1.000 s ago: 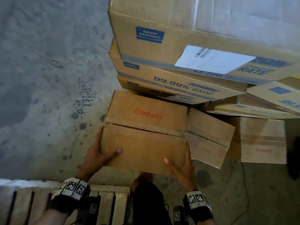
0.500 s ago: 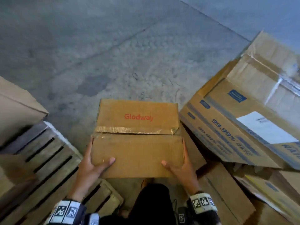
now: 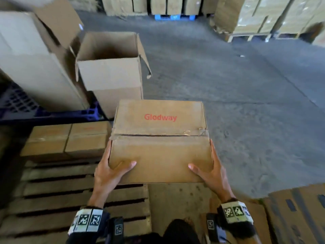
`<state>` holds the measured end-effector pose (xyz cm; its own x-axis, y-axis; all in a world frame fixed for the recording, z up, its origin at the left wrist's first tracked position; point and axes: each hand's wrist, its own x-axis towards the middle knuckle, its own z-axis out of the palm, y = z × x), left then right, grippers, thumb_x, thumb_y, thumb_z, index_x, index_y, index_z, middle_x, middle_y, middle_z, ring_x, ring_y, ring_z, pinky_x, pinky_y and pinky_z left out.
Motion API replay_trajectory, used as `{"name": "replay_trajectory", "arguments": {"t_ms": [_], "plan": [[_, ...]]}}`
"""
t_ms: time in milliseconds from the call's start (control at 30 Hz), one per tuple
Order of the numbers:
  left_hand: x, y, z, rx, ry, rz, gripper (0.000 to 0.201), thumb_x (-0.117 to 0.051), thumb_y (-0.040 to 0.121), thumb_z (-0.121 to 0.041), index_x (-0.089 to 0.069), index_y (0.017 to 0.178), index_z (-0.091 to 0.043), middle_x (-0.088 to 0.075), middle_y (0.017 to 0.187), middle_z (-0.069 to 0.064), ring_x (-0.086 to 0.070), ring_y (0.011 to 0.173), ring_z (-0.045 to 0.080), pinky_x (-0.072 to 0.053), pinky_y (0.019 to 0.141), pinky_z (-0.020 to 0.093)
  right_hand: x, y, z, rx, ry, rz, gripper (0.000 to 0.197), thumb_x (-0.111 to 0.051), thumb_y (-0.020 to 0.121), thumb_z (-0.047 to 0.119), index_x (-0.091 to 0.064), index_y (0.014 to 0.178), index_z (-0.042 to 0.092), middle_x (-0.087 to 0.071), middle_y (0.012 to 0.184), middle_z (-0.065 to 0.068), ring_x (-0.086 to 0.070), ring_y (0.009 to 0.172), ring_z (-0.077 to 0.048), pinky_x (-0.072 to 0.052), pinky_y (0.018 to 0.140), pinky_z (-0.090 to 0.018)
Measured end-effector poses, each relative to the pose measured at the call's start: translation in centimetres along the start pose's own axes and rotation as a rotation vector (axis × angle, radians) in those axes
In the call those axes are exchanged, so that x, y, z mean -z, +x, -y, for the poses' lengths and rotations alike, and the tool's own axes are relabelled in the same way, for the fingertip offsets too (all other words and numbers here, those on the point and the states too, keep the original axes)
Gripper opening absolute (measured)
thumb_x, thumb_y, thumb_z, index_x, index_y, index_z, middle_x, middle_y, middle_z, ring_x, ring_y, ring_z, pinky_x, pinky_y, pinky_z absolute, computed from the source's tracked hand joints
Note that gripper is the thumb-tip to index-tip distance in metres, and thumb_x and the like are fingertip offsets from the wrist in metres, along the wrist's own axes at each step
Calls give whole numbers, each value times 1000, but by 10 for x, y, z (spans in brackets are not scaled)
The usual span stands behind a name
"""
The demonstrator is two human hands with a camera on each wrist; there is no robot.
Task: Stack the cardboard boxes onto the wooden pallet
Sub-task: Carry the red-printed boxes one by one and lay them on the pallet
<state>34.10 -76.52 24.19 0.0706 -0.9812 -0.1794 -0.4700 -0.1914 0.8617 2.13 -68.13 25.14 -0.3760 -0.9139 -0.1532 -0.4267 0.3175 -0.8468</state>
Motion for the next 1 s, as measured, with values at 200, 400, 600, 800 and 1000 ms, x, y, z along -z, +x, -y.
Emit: {"name": "replay_trajectory", "arguments": {"t_ms": [200, 400, 600, 800, 1000], "plan": [[98, -17, 29, -37, 6, -168, 123, -72, 48, -81, -10, 152, -56, -42, 151, -5, -38, 140, 27, -33, 113, 59, -72, -5, 65, 212, 29, 95, 116, -83, 71, 53, -5, 157, 48, -32, 136, 37, -32, 113, 32, -33, 105, -22], [152, -17, 50, -42, 14, -244, 124, -71, 50, -84, -11, 153, -53, -42, 151, -6, -38, 140, 26, -35, 111, 63, -109, -15, 109, 257, 13, 152, 119, -80, 68, 68, -7, 159, 43, -42, 154, 13, -42, 129, -1, -33, 109, -29], [165, 4, 59, -6, -12, -253, 125, -71, 48, -83, -13, 154, -49, -39, 153, -3, -36, 141, 26, -34, 112, 62, -132, 4, 127, 244, -12, 187, 115, -82, 72, 52, -7, 159, 42, -40, 149, 22, -39, 129, 2, -33, 107, -28], [157, 63, 69, 104, 10, -205, 127, -68, 46, -83, -12, 154, -48, -41, 151, 1, -40, 137, 31, -38, 109, 61, -166, 64, 118, 162, -92, 231, 116, -80, 72, 60, -3, 158, 46, -35, 140, 33, -41, 112, 20, -37, 102, -29], [127, 174, 105, 279, 20, -90, 123, -69, 45, -81, -15, 152, -53, -51, 138, -5, -49, 127, 26, -42, 106, 57, -225, 160, 90, -44, -109, 305, 122, -75, 63, 76, -1, 156, 49, -40, 155, 8, -47, 129, -12, -41, 111, -48]]}}
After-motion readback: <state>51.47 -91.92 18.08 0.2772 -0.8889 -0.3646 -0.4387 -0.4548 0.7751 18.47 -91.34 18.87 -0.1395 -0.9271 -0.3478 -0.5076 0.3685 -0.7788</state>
